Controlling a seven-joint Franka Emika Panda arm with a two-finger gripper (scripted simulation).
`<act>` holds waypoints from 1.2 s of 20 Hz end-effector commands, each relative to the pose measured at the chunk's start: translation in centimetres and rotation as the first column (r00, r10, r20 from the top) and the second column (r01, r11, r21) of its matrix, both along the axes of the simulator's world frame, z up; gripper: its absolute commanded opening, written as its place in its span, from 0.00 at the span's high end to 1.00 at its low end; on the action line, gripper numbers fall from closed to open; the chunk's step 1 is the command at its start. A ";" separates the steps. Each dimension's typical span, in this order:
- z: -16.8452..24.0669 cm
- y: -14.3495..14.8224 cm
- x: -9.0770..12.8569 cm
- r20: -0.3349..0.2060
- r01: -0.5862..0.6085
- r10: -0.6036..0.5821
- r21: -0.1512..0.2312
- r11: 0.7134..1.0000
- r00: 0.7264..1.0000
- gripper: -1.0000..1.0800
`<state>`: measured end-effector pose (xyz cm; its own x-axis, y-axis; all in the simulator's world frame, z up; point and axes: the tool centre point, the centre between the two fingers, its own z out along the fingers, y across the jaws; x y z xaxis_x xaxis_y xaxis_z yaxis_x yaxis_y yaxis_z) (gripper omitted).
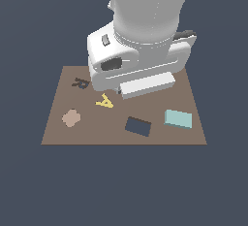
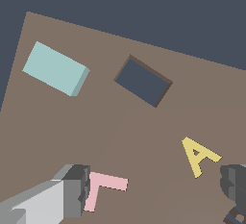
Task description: Insert a designated object into the corresponding slot on a board.
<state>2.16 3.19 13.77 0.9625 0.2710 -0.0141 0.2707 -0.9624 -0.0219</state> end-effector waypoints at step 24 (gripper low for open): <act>-7.7 11.7 5.7 0.019 -0.817 0.817 -0.014 0.577 0.577 0.04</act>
